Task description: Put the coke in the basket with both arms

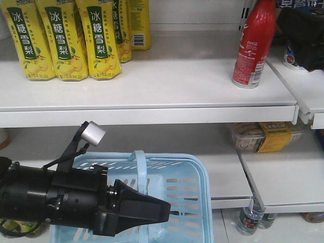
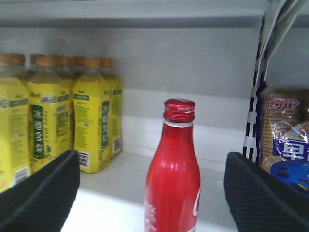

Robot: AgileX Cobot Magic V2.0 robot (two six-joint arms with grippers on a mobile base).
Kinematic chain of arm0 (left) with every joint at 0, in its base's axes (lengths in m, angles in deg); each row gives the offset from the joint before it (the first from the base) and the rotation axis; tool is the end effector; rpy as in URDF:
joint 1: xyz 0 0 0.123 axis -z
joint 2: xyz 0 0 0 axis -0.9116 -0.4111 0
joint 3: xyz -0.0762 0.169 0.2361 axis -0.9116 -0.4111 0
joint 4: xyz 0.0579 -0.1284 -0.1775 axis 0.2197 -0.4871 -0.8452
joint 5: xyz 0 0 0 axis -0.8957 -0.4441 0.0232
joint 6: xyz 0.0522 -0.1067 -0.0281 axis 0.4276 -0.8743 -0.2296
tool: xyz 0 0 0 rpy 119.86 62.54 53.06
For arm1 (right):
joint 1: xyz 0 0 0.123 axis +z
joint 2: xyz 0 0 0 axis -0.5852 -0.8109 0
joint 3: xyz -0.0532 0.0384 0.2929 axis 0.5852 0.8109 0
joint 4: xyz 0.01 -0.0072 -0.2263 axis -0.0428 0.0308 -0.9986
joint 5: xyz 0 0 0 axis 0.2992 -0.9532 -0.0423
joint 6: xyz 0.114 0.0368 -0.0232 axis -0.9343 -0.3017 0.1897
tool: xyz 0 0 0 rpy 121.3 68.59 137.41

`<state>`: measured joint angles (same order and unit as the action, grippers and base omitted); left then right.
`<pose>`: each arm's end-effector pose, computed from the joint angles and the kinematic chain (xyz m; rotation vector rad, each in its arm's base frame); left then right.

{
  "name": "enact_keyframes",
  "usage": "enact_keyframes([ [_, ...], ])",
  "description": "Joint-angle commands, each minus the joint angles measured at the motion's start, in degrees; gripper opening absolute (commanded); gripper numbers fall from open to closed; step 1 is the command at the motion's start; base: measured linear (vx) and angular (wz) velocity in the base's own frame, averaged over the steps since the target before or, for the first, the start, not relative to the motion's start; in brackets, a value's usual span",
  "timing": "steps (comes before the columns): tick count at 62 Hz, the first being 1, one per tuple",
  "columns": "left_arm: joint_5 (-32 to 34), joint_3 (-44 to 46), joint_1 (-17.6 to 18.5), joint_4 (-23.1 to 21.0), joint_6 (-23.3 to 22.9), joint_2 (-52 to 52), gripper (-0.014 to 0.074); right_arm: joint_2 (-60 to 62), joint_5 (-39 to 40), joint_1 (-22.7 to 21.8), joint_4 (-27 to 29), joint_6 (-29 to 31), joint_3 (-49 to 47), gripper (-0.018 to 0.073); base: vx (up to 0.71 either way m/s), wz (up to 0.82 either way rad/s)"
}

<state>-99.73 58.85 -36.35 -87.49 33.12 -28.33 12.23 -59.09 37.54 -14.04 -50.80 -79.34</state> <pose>0.1443 -0.1964 0.3056 0.6421 2.1259 -1.6076 0.2121 0.0481 0.4284 -0.2946 1.4276 0.2919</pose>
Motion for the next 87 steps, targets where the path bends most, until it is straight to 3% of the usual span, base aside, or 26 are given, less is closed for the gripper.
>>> enact_keyframes([
  [1, -2.1, 1.4, 0.4, -4.3, 0.8, 1.8, -0.0006, -3.1, 2.3, 0.0, 0.3, -0.3, -4.4, 0.0588, 0.00, 0.00],
  [32, -2.1, 1.4, 0.4, -4.3, 0.8, 1.8, -0.0006, -16.5, 4.2, 0.4, 0.4, -1.8, -15.9, 0.0587, 0.00, 0.00],
  [45, -2.1, 1.4, 0.4, -4.3, 0.8, 1.8, -0.0006, -19.3, 3.4, 3.0, 0.5, -2.0, -18.9, 0.0527, 0.00, 0.00],
  [54, -2.1, 1.4, 0.4, -4.3, 0.8, 1.8, -0.0006, -19.1, -0.6, 4.1, 0.5, -1.9, -19.4, 0.0388, 0.00, 0.00],
  [67, -2.1, 1.4, 0.4, -4.3, 0.8, 1.8, -0.0006, -16.4, -3.0, 4.2, -1.4, -3.7, -19.4, 0.0025, 0.00, 0.00],
  [68, -2.1, 1.4, 0.4, -4.3, 0.8, 1.8, -0.0006, -15.9, -2.9, 4.2, -2.0, -4.3, -19.4, -0.0011, 0.00, 0.00],
  [73, -2.1, 1.4, 0.4, -4.3, 0.8, 1.8, -0.0006, -12.9, -0.6, 4.2, -8.6, -10.7, -19.3, -0.0012, 0.00, 0.00],
  [78, -2.1, 1.4, 0.4, -4.3, 0.8, 1.8, -0.0006, -9.2, 3.0, 4.2, -18.6, -21.5, -19.3, -0.0008, 0.00, 0.00],
  [84, -2.1, 1.4, 0.4, -4.3, 0.8, 1.8, -0.0006, -5.2, 10.7, 4.2, -33.6, -38.6, -19.3, -0.0005, 0.00, 0.00],
  [87, -2.1, 1.4, 0.4, -4.3, 0.8, 1.8, -0.0006, -3.5, 15.5, 4.2, -34.8, -43.5, -18.7, -0.0005, 0.00, 0.00],
])
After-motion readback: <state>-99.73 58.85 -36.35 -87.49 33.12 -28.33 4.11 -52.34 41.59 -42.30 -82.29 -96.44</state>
